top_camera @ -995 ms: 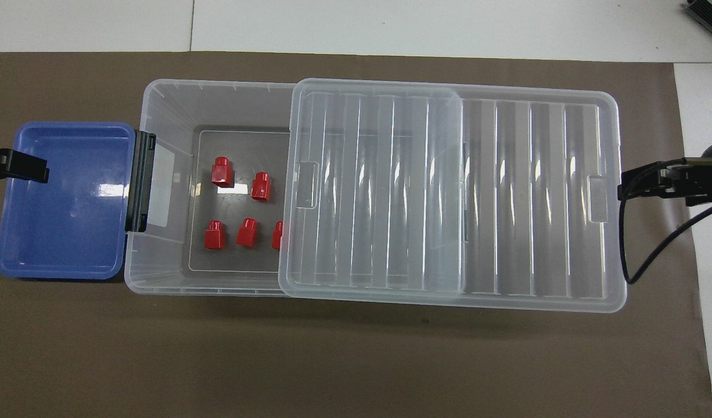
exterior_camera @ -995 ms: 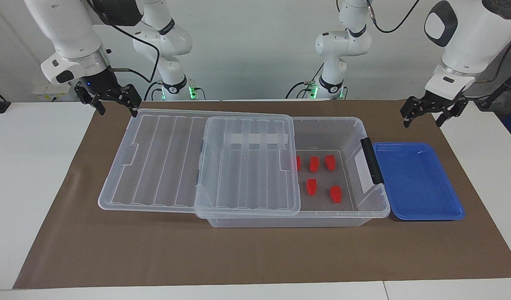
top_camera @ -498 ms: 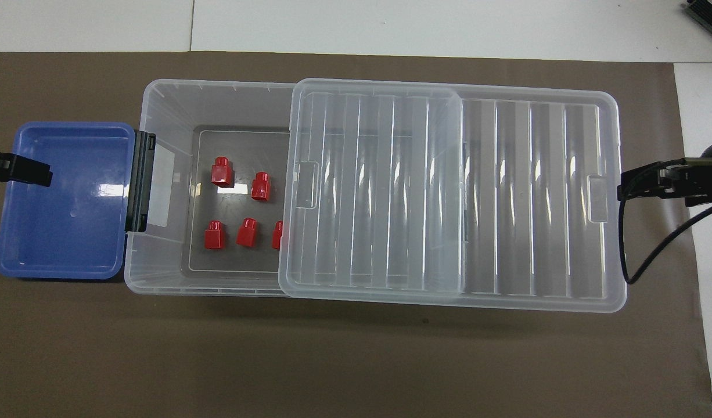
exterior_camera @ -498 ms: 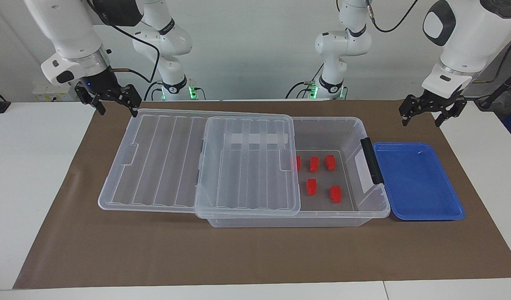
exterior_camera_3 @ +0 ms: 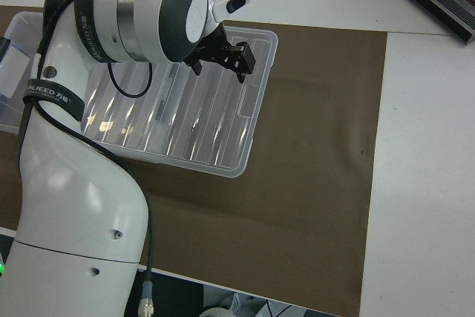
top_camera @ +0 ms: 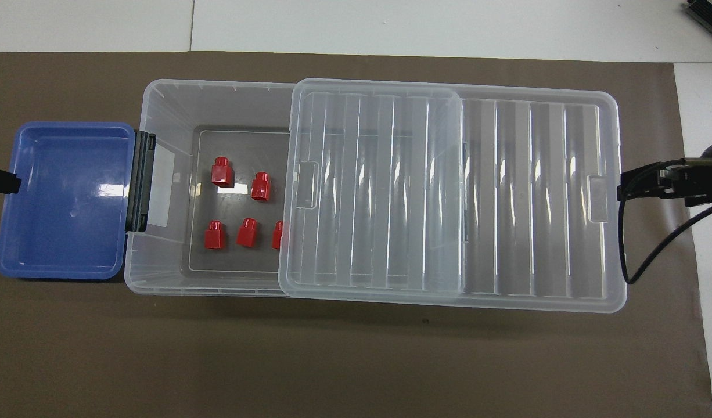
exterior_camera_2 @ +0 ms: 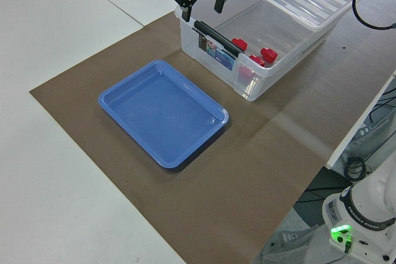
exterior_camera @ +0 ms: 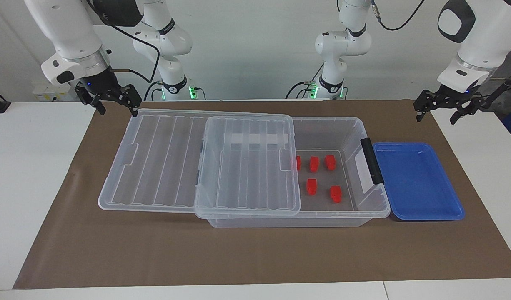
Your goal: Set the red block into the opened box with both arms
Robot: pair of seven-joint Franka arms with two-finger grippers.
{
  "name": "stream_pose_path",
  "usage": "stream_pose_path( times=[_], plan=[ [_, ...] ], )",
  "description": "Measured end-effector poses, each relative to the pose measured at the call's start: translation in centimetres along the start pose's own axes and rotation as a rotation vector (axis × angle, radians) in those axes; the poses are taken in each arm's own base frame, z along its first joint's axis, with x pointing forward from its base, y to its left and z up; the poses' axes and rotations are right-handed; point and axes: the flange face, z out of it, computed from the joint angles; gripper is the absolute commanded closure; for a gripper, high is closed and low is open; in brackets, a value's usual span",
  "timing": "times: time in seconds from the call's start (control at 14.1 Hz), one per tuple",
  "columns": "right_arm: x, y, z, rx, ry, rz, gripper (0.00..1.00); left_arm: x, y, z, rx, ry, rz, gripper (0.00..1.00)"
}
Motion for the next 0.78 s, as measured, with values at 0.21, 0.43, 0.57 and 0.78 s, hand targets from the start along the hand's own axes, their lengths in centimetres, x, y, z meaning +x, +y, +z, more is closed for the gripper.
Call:
stream_pose_path(
  times=[0.21, 0.43, 0.57, 0.78],
  plan=[
    [0.01, 0.08, 0.02, 0.000, 0.000, 0.002, 0.00, 0.13, 0.31, 0.01, 0.000, 0.002, 0.006, 0.00],
    [0.03, 0.30, 0.13, 0.000, -0.003, 0.006, 0.00, 0.07, 0.11, 0.06, 0.000, 0.003, 0.002, 0.00],
    [0.02, 0.32, 0.17, 0.000, -0.004, 0.006, 0.00, -0.07, -0.21, 0.09, 0.001, 0.003, -0.004, 0.00],
    [0.03, 0.35, 0.20, 0.000, -0.004, 0.007, 0.00, -0.12, -0.37, 0.09, 0.001, 0.004, -0.006, 0.00]
  ],
)
